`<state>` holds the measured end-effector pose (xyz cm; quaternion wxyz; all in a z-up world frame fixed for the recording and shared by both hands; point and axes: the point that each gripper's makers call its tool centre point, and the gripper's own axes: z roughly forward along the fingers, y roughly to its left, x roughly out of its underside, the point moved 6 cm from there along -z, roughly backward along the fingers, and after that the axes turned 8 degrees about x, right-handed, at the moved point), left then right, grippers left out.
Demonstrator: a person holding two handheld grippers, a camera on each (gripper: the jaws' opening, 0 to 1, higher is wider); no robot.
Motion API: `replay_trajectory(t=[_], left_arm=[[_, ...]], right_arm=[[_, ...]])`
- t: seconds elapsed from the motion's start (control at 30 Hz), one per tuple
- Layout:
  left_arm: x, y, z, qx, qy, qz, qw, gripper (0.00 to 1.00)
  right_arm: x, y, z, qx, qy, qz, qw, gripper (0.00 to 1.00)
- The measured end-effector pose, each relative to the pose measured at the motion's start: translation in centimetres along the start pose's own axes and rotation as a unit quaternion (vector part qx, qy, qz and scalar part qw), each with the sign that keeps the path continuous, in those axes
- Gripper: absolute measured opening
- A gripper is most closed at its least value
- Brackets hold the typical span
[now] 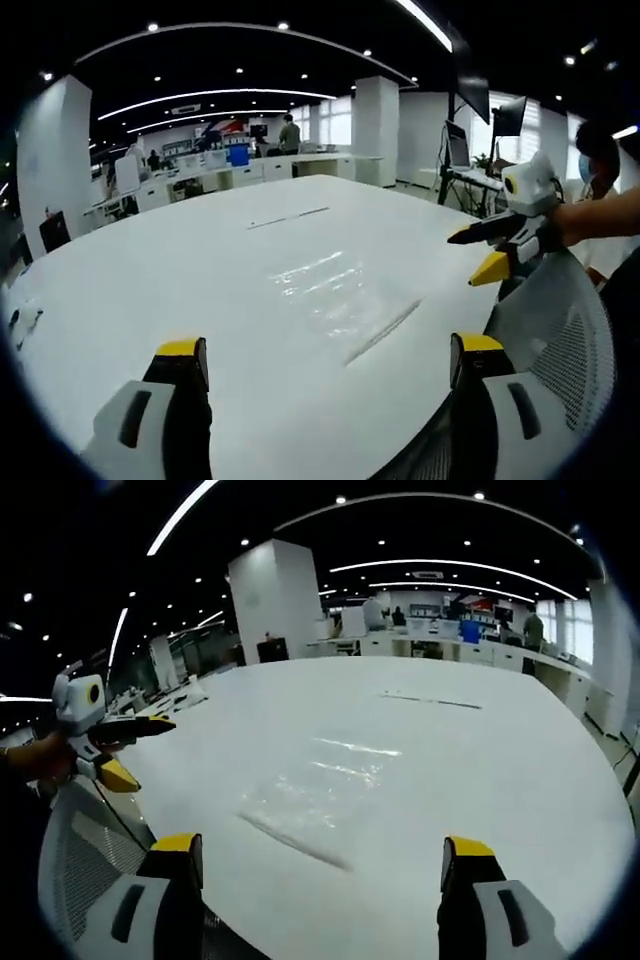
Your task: Open the resealable bag by pulling the two sides of the seal apart until the entire bag opening is separated and visibly accessible.
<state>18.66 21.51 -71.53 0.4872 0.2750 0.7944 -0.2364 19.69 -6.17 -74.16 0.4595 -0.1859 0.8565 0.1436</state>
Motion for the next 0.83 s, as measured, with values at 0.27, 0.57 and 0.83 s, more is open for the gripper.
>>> replay_trajectory(t=[0.27,0.57,0.83], left_arm=[[-0.05,0.11,0.01,0.001,0.004,0.000,1.0000,0.99],[-0.23,-0.25,-0.01,0.017,0.003,0.002,0.9998,0.99],[0.07,0.04,-0.04,0.014,0.011,0.003,0.9998,0.99]], right_arm=[[0.14,0.13,-0.02,-0.001,0.002,0.000,1.0000,0.99],[0.08,0.27,-0.12,-0.005,-0.006,0.010,0.9999,0.99],[0.09,0.38,-0.15,-0.006,-0.010,0.021,0.9997,0.98]])
